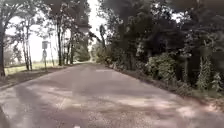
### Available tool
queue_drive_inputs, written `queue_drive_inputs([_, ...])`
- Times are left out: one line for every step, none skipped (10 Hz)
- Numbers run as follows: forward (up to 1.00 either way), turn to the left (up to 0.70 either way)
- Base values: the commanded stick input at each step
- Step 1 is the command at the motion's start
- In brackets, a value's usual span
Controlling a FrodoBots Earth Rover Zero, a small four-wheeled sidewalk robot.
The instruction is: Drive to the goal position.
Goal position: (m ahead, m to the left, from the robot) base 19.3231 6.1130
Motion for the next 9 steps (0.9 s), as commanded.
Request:
queue_drive_inputs([1.00,-0.06])
queue_drive_inputs([1.00,-0.06])
queue_drive_inputs([1.00,-0.06])
queue_drive_inputs([1.00,-0.06])
queue_drive_inputs([1.00,-0.06])
queue_drive_inputs([1.00,-0.06])
queue_drive_inputs([1.00,-0.06])
queue_drive_inputs([1.00,-0.06])
queue_drive_inputs([1.00,-0.05])
